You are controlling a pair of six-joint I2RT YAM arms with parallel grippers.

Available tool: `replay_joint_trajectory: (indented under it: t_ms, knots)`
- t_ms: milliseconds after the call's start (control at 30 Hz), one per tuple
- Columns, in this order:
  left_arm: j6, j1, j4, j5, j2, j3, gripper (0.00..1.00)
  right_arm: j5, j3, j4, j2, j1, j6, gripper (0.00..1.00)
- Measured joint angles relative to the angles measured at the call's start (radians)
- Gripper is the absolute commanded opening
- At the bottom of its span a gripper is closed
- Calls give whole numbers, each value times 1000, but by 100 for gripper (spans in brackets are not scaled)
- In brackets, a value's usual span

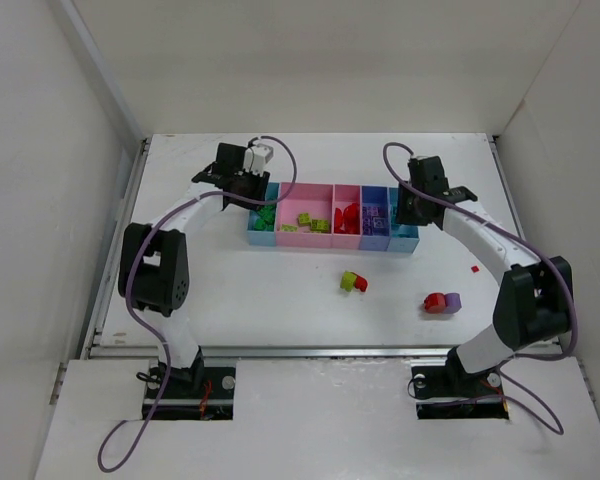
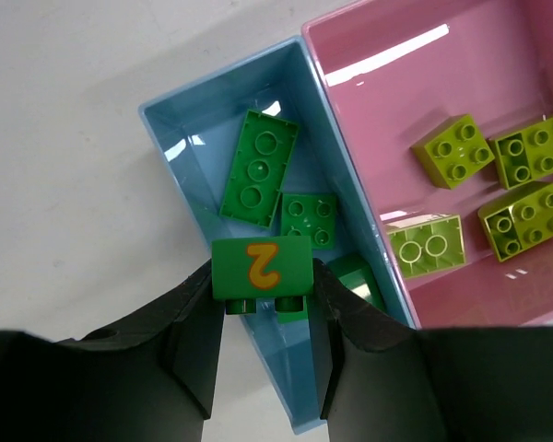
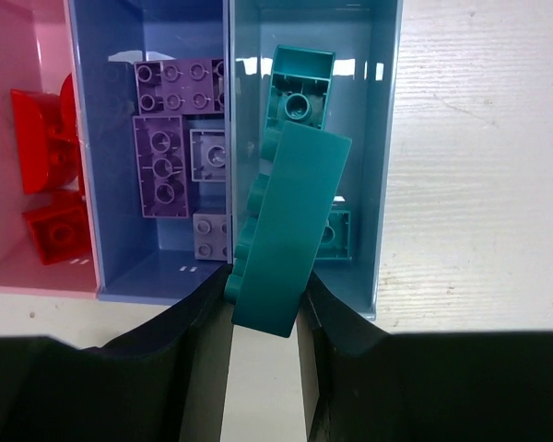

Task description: Sort the legos into containers by color

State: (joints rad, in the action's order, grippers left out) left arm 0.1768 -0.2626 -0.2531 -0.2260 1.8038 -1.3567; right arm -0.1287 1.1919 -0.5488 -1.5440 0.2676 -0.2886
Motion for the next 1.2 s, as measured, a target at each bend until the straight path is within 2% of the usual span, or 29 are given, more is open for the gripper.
replay_joint_trajectory:
  t_ms: [133,167,200,267,300,333,633,667,700,733,767,800,900,967,1067,1167,1200]
  knots:
    - [16,-7,0,-18,0,0,24,5,2,-1,1,0,7,0]
    - [18,-7,-2,-21,0,0,43,6,2,-1,1,0,9,0]
    - [25,-8,-4,-26,0,0,53,7,2,-1,1,0,10,0]
    - [38,-13,-7,-36,0,0,67,8,2,-1,1,0,12,0]
    - [40,-15,-11,-40,0,0,81,9,2,-1,1,0,13,0]
    - [50,-18,-16,-43,0,0,89,9,2,-1,1,0,13,0]
    - [60,-50,-73,-61,0,-67,90,12,2,-1,10,-8,17,0]
    - [61,-51,-73,-58,-1,-80,90,13,2,-1,10,-13,23,4]
    - [61,-51,-73,-54,-2,-90,90,13,2,-1,9,-16,29,12]
    - [61,-51,-74,-49,-4,-100,90,14,4,-1,6,-21,36,25]
    - [63,-51,-74,-44,-6,-106,90,15,8,-2,-2,-26,43,39]
    - [66,-53,-74,-37,-10,-110,90,16,14,-2,-11,-28,48,59]
    - [74,-57,-75,-16,-24,-112,94,18,29,-2,-47,-35,72,80]
    - [80,-62,-79,-3,-33,-112,94,19,29,-5,-58,-37,83,90]
    - [101,-77,-81,13,-48,-110,94,21,33,-8,-59,-37,98,91]
    - [137,-110,-79,27,-77,-93,94,26,45,-14,-52,-37,110,100]
    - [155,-125,-81,31,-92,-82,94,34,45,-17,-42,-37,116,100]
